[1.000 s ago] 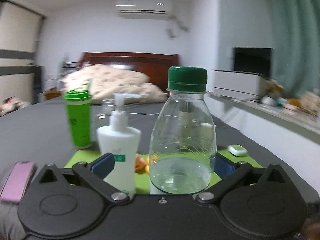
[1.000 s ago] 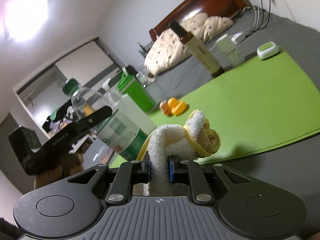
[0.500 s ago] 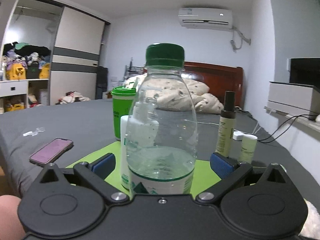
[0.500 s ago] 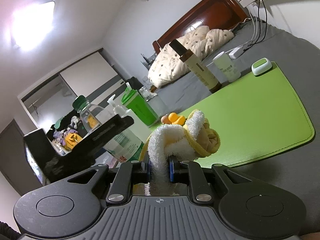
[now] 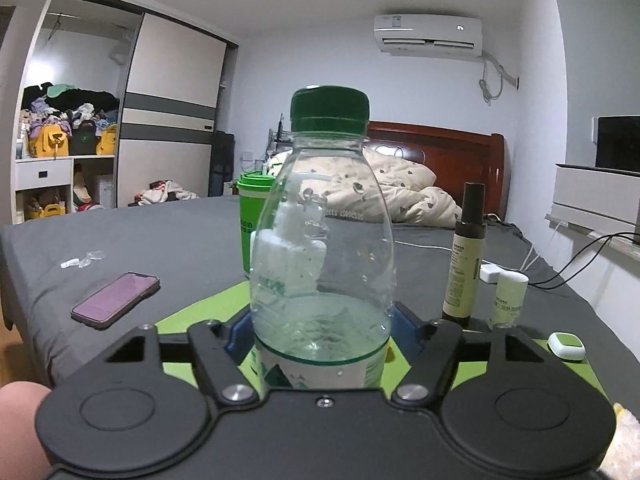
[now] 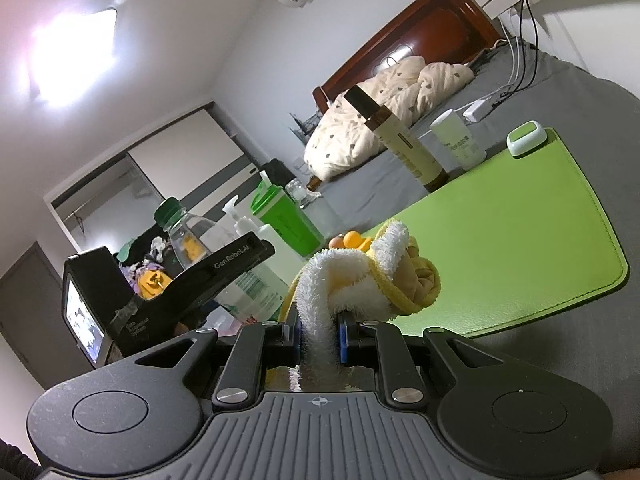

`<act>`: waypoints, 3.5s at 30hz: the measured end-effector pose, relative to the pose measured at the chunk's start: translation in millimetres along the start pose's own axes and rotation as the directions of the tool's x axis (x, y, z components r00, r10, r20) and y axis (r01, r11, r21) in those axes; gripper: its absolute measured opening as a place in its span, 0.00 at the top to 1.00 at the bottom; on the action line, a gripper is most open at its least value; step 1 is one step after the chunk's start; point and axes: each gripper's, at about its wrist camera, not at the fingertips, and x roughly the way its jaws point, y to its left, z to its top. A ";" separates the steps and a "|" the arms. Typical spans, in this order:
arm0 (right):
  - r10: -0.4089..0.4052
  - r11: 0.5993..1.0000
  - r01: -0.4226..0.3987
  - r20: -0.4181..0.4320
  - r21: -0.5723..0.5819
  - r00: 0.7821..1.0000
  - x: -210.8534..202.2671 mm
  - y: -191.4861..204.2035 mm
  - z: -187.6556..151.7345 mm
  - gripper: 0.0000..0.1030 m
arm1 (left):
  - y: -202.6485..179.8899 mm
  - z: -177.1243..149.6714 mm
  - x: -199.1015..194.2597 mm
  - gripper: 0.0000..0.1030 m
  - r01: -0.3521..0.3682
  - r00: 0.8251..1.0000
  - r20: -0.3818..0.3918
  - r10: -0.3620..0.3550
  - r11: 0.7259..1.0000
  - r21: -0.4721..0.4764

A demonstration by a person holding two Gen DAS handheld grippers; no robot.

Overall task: Clean container
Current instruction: 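Turn the held water bottle with the left gripper, then wipe the towel across the bottle's side with the right gripper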

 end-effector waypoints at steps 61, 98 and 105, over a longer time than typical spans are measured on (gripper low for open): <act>0.171 0.954 -0.165 0.005 -0.251 0.985 67.8 107.6 44.8 0.85 | 89.7 43.4 83.1 0.42 0.893 0.432 -0.389 -0.814 0.324 0.313; 0.212 0.937 -0.248 -0.162 -0.248 0.964 143.8 76.6 90.5 0.85 | 95.1 43.0 86.0 0.41 0.896 0.421 -0.381 -0.823 0.312 0.317; 0.194 0.945 -0.238 -0.200 -0.226 0.960 155.9 61.4 90.6 0.85 | 95.4 41.4 84.5 0.41 0.894 0.424 -0.375 -0.824 0.314 0.320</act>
